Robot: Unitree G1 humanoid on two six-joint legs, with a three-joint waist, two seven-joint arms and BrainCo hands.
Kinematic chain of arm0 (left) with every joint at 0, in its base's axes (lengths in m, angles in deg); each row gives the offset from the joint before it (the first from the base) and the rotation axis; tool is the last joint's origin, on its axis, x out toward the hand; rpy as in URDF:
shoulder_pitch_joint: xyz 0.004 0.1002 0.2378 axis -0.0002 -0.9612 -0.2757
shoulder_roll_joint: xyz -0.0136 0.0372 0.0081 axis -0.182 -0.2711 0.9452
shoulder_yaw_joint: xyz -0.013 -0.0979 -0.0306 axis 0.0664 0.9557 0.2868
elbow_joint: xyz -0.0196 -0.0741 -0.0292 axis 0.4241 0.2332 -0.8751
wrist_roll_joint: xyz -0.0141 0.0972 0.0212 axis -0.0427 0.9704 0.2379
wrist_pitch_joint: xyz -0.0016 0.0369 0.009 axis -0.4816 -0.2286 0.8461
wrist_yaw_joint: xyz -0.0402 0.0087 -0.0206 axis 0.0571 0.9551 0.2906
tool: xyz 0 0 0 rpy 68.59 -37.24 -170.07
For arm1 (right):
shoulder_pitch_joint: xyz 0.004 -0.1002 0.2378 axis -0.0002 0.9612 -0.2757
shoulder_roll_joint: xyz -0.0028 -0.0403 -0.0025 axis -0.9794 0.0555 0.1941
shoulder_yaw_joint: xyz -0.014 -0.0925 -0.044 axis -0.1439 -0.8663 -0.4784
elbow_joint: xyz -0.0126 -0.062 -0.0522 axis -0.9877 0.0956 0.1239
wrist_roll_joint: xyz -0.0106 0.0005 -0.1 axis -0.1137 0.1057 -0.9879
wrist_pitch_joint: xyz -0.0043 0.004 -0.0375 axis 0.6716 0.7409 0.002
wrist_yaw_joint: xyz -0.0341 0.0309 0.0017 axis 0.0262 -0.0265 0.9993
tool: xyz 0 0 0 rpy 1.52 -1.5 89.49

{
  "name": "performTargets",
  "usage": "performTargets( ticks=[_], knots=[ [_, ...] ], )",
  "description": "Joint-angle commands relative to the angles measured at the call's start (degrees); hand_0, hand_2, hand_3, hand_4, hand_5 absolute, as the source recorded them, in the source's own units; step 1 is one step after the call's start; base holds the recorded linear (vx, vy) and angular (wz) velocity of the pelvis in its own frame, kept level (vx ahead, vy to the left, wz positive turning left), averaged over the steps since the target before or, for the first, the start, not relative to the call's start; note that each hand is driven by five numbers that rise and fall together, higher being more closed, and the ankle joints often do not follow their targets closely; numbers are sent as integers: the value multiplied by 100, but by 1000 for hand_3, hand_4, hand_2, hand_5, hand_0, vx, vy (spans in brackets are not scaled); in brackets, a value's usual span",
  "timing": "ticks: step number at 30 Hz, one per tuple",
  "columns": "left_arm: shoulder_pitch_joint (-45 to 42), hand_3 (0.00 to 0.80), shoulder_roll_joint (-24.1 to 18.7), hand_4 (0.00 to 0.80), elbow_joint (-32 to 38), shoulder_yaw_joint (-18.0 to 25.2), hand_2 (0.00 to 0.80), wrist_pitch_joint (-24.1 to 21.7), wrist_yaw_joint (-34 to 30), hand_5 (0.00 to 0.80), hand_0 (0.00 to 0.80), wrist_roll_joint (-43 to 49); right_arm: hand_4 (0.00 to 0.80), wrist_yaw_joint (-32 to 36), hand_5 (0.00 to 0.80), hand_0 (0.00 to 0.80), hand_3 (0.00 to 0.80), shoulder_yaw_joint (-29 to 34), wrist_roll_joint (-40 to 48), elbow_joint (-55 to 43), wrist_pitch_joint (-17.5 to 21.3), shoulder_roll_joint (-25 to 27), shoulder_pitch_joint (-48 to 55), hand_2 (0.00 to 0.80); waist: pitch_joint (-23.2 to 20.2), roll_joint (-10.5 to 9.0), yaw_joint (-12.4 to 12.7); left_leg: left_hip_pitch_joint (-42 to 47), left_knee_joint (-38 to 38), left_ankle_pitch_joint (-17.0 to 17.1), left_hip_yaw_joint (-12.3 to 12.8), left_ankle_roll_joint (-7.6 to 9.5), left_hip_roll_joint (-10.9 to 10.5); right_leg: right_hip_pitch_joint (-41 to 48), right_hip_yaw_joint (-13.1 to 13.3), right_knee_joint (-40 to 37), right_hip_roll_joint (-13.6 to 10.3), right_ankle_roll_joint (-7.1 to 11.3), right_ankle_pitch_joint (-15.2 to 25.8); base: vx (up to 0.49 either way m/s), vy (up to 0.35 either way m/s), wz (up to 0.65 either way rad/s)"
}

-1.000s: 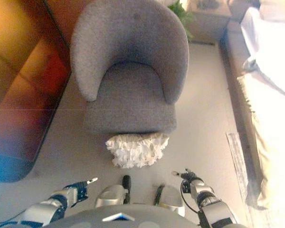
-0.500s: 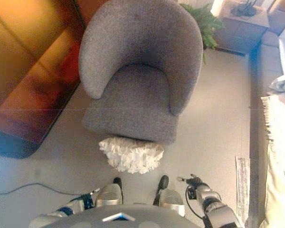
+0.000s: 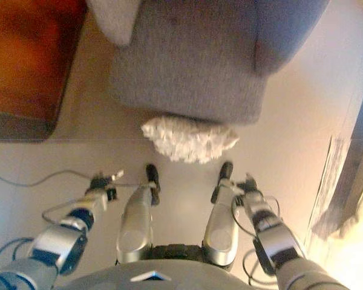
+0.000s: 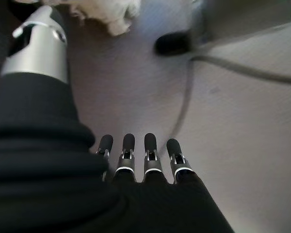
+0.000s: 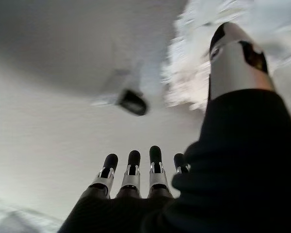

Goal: Pick up the cushion and take it to the sofa

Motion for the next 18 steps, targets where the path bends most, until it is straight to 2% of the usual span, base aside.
performTargets(
  ticks=[1, 5, 8, 11, 15, 18],
  knots=[
    [-74, 0, -706, 0, -424, 184, 0, -186, -418, 0, 0, -152, 0, -394, 0, 0, 0, -19, -93, -115, 203, 819, -146, 0, 93, 205, -123, -436, -345, 354, -359, -136, 312, -496, 136, 822, -316, -48, -594, -56, 41, 2],
    [507, 0, -712, 0, -513, 71, 0, -370, 18, 0, 0, -229, 0, -376, 0, 0, 0, 6, -383, -81, 287, 1048, -574, 0, 93, 200, -140, -1423, -13, 343, -539, -119, 319, -1411, 269, 1049, -240, -54, -647, -51, -39, 3],
    [868, 0, -768, 0, -151, -34, 0, -480, 321, 0, 0, -177, 0, -527, 0, 0, 0, -128, -334, -228, 234, 1274, -951, 0, 93, 262, -155, -2037, 212, 355, -595, -89, 257, -2106, 386, 1180, -209, -41, -556, -75, -22, 3],
    [967, 0, -823, 0, 180, -55, 0, -784, 364, 0, 0, -81, 0, -723, 0, 0, 0, -178, -307, -360, 285, 1471, -1159, 0, 93, 311, -162, -2347, 350, 330, -596, -44, 209, -2455, 432, 1284, -194, -46, -513, -13, 6, 0],
    [885, 0, -664, 0, 542, -251, 0, -1330, 800, 0, 0, -3, 0, -1339, 0, 0, 0, -220, -496, -711, 607, 1542, -1103, 0, 93, 384, -199, -2831, 589, 289, -606, 12, 116, -2956, 546, 1503, -116, -69, -455, -35, 34, -2],
    [991, 0, -971, 0, 834, -143, 0, -1436, 685, 0, 0, 135, 0, -1355, 0, 0, 0, -23, -527, -1372, 964, 1897, -555, 0, 93, 303, -352, -3195, 750, 235, -532, 44, 170, -3329, 672, 1675, 12, -102, -492, -1, 4, -1]
  ],
)
